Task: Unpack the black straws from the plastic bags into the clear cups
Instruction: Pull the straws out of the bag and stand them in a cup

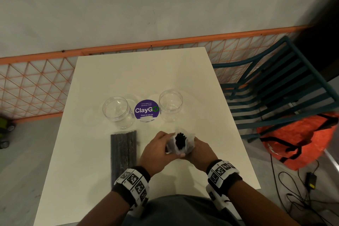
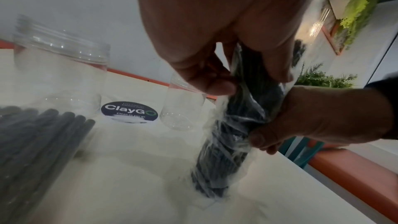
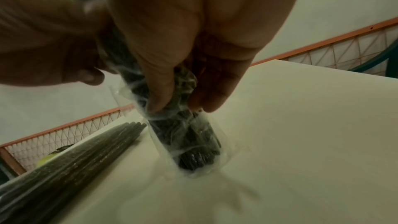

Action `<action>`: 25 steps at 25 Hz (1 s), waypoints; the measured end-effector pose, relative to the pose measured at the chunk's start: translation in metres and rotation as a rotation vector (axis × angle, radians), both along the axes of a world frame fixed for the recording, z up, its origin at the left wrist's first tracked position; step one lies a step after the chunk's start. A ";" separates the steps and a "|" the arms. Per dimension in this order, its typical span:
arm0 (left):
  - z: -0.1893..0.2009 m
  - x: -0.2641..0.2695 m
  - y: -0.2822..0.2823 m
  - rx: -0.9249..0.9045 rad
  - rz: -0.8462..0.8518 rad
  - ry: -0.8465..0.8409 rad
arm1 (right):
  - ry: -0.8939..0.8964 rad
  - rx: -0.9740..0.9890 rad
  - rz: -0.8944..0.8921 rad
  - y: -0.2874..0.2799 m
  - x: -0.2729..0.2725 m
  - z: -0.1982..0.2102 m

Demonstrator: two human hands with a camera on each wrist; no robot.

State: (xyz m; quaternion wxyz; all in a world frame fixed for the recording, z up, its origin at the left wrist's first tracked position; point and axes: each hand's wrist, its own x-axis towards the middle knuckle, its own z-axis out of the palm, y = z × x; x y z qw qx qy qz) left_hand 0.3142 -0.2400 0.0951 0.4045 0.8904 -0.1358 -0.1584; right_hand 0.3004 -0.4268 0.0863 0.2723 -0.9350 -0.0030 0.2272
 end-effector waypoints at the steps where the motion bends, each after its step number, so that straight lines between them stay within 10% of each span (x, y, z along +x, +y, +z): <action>1: 0.001 0.001 -0.001 0.018 -0.035 0.004 | -0.007 0.049 -0.008 -0.001 0.000 0.001; 17: -0.009 0.004 0.000 -0.043 0.009 0.125 | 0.076 0.054 -0.067 0.002 0.010 -0.010; 25: 0.002 0.009 0.015 -0.195 0.002 0.102 | 0.064 0.472 -0.216 -0.004 0.018 0.012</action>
